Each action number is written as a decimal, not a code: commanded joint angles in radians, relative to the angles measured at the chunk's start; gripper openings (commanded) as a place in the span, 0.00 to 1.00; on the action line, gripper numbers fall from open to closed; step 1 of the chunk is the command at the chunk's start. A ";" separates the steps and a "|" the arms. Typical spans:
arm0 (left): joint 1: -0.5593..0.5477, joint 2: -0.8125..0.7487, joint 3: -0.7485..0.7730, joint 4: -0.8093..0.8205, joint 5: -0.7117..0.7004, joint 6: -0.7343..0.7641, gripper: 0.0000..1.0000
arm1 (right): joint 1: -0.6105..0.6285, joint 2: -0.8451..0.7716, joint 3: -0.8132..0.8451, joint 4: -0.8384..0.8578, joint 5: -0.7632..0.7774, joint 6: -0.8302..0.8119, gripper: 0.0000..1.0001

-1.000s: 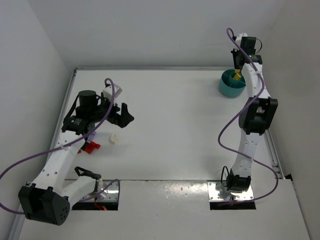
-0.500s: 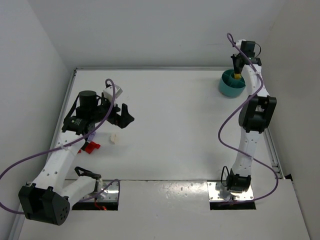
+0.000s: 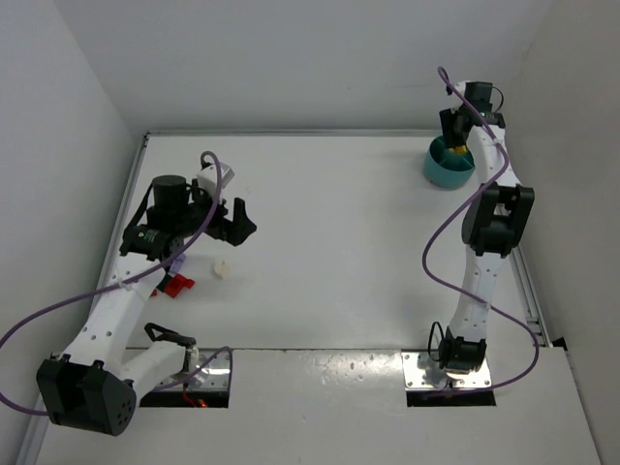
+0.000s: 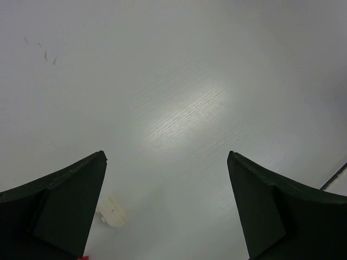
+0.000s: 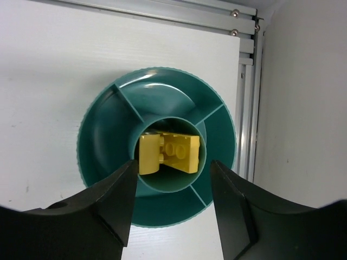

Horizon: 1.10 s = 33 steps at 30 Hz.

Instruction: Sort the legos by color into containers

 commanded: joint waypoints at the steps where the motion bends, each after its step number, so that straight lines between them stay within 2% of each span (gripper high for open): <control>1: 0.030 -0.009 0.007 0.027 -0.069 -0.045 1.00 | -0.006 -0.079 0.068 0.000 -0.048 0.027 0.56; 5: 0.065 -0.027 0.007 0.015 -0.157 -0.033 1.00 | 0.003 -0.155 0.068 -0.048 -0.122 0.047 0.56; 8: 0.094 -0.003 0.030 -0.036 -0.255 0.013 0.97 | 0.016 -0.247 0.003 -0.095 -0.227 0.056 0.55; 10: 0.128 0.022 0.030 -0.100 -0.286 0.035 0.92 | 0.026 -0.323 -0.085 -0.114 -0.351 0.056 0.55; 12: 0.212 0.045 0.030 -0.140 -0.253 0.067 0.85 | 0.038 -0.364 -0.184 -0.125 -0.422 0.079 0.55; 16: 0.306 0.064 -0.025 -0.159 -0.291 0.148 0.82 | 0.078 -0.430 -0.332 -0.145 -0.560 0.090 0.55; 23: 0.407 0.152 -0.077 -0.171 -0.375 0.311 0.82 | 0.187 -0.513 -0.596 -0.065 -0.591 0.099 0.55; 29: 0.472 0.270 -0.108 -0.094 -0.348 0.411 0.80 | 0.238 -0.533 -0.682 -0.016 -0.600 0.108 0.55; 33: 0.472 0.365 -0.087 -0.074 -0.339 0.420 0.72 | 0.275 -0.542 -0.706 0.003 -0.600 0.108 0.55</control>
